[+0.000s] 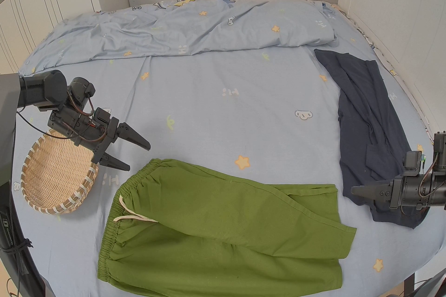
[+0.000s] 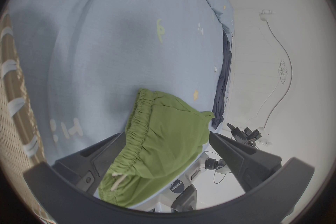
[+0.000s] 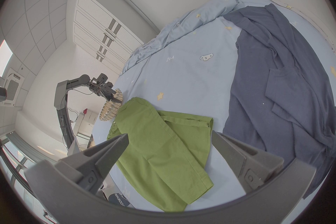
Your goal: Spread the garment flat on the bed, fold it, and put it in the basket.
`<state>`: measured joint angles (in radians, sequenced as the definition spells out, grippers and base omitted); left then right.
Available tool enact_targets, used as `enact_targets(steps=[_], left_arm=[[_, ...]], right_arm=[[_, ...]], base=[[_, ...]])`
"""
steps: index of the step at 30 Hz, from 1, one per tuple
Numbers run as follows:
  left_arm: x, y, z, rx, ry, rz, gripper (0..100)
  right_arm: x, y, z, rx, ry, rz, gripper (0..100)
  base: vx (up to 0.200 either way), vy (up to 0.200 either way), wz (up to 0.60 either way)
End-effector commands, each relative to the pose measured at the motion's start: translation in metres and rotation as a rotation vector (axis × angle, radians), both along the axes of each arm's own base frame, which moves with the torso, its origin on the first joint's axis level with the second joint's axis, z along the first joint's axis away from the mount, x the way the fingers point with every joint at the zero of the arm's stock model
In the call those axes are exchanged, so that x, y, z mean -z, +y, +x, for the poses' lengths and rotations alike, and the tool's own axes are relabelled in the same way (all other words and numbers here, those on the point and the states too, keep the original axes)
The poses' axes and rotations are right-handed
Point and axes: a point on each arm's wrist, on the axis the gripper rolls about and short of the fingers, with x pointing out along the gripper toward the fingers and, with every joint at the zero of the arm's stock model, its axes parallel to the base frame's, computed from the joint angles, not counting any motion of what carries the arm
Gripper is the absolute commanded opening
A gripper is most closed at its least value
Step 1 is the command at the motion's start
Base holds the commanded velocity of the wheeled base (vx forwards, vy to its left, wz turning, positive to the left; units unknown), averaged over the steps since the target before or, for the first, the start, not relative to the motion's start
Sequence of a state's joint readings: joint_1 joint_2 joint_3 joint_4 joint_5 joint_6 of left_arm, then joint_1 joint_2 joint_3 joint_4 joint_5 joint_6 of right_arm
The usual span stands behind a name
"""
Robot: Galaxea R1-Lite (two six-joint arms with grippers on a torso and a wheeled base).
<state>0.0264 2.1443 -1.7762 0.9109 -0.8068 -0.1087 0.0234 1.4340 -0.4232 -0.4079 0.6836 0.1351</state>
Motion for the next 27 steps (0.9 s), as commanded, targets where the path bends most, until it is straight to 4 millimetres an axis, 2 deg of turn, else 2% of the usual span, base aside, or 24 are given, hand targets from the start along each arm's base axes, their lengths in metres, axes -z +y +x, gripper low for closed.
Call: enact_targets(steps=[1,5,15,19,27], left_arm=[[0.016,-0.004,-0.007,0.011,-0.032,0.017,100],[0.025,-0.008,-0.011,-0.005,-0.108,0.041,100],[0.034,-0.006,0.000,-0.058,-0.081,0.070,100],[0.043,-0.019,0.003,-0.028,-0.059,0.069,100],[0.054,-0.030,0.006,0.004,-0.031,0.068,100]], right_arm=[[0.001,0.001,-0.001,-0.003,0.003,0.000,100],[0.001,0.001,-0.001,-0.003,0.001,0.000,100],[0.002,0.001,-0.001,-0.008,0.006,0.000,100],[0.003,0.002,-0.001,-0.012,0.010,0.001,100],[0.003,0.002,-0.001,-0.010,0.012,0.000,100]], base=[[0.000,0.000,0.00],[0.000,0.000,0.00],[0.000,0.000,0.00],[0.000,0.000,0.00],[0.000,0.000,0.00]])
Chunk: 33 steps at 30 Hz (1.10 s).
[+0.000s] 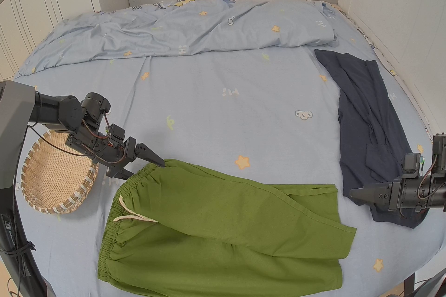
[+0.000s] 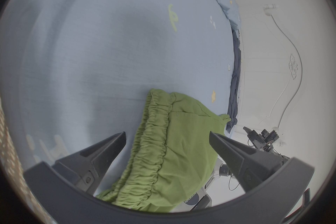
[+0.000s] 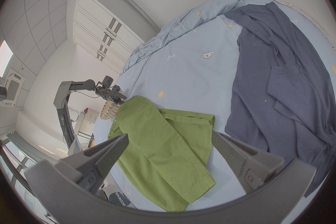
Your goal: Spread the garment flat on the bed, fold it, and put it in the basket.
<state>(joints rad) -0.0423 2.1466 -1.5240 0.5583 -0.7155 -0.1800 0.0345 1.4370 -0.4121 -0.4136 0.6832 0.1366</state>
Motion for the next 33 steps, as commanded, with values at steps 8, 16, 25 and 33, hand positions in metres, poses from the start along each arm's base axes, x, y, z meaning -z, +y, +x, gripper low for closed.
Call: enact_targets(steps=[8,16,25,33], left_arm=[[0.008,-0.004,0.004,0.011,0.018,-0.001,0],[-0.038,0.000,-0.024,0.001,-0.062,-0.016,0],[-0.047,0.001,-0.039,0.011,-0.095,-0.013,0],[-0.047,0.001,-0.039,0.011,-0.095,-0.013,0]], right_arm=[[0.001,0.000,0.000,-0.002,0.004,-0.001,100],[0.018,-0.008,-0.015,0.038,0.078,-0.002,100],[0.041,-0.007,-0.020,0.035,0.198,-0.001,100],[0.064,-0.004,-0.016,0.014,0.313,-0.007,100]], base=[[0.000,0.000,0.00],[0.000,0.000,0.00],[0.000,0.000,0.00],[0.000,0.000,0.00]])
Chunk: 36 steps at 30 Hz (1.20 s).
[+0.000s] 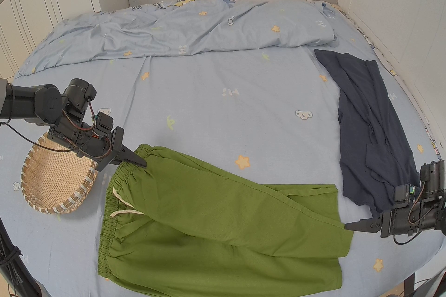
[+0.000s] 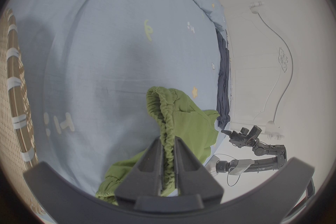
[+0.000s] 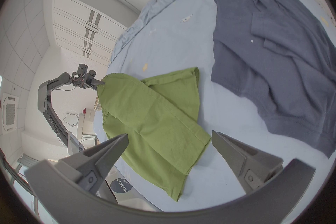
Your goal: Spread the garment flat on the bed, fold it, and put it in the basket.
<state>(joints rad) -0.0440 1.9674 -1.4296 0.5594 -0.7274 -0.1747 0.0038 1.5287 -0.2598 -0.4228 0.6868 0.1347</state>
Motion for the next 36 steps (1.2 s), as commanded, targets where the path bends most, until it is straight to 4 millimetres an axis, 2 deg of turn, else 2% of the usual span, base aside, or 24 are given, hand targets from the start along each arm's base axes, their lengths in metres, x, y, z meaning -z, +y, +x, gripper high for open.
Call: enact_targets(steps=[1,5,16,36], left_arm=[[-0.003,-0.001,-0.002,0.003,-0.009,0.000,0],[-0.005,-0.001,-0.003,0.002,-0.014,0.000,0],[-0.005,-0.001,-0.003,0.003,-0.015,0.000,0],[-0.003,-0.001,-0.001,0.004,-0.012,0.000,0]], right_arm=[[0.017,0.002,0.001,-0.014,0.084,-0.001,100],[0.019,0.005,-0.002,-0.028,0.090,0.000,100],[0.032,0.008,0.008,-0.041,0.098,-0.004,100],[0.036,0.006,0.010,-0.030,0.112,-0.004,100]], base=[[0.000,0.000,0.00],[0.000,0.000,0.00],[0.000,0.000,0.00],[0.000,0.000,0.00]])
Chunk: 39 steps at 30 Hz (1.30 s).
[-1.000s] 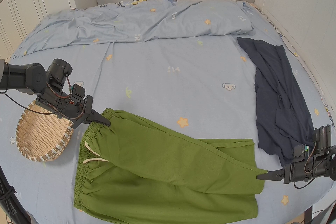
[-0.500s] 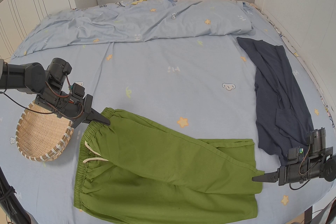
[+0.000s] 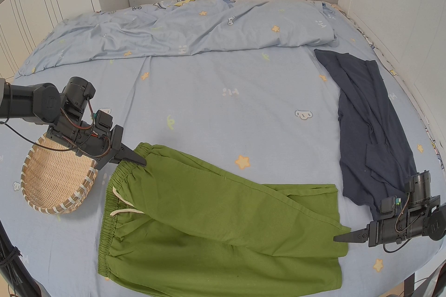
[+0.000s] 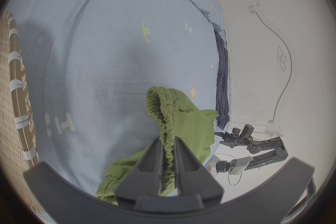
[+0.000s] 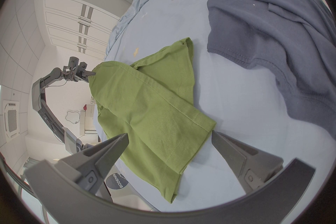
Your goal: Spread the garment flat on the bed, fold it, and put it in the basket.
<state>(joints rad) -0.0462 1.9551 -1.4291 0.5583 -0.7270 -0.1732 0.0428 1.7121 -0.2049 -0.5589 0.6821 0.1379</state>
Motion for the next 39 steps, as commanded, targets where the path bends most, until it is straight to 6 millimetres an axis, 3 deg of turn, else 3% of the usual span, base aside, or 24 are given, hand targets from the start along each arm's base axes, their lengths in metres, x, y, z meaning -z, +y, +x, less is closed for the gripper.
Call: enact_targets(steps=[1,18,19,34,39], left_arm=[[0.001,-0.001,0.001,0.001,0.003,0.000,0],[0.000,0.001,0.001,-0.003,0.000,0.000,0],[0.000,0.001,0.001,-0.003,0.000,0.000,0],[0.002,0.002,0.001,-0.008,-0.002,0.015,0],[0.002,0.003,0.002,-0.009,-0.009,0.016,0]], right_arm=[[0.003,-0.001,0.002,0.005,0.010,-0.001,100],[0.015,0.001,0.014,-0.002,-0.010,0.003,100],[0.016,0.000,0.014,0.002,-0.012,0.004,0],[0.012,-0.018,0.020,0.089,-0.109,0.001,0],[-0.011,-0.017,0.027,0.122,-0.287,-0.029,0]], base=[[0.000,0.000,0.00],[0.000,0.000,0.00],[0.000,0.000,0.00],[0.000,0.000,0.00],[0.000,0.000,0.00]])
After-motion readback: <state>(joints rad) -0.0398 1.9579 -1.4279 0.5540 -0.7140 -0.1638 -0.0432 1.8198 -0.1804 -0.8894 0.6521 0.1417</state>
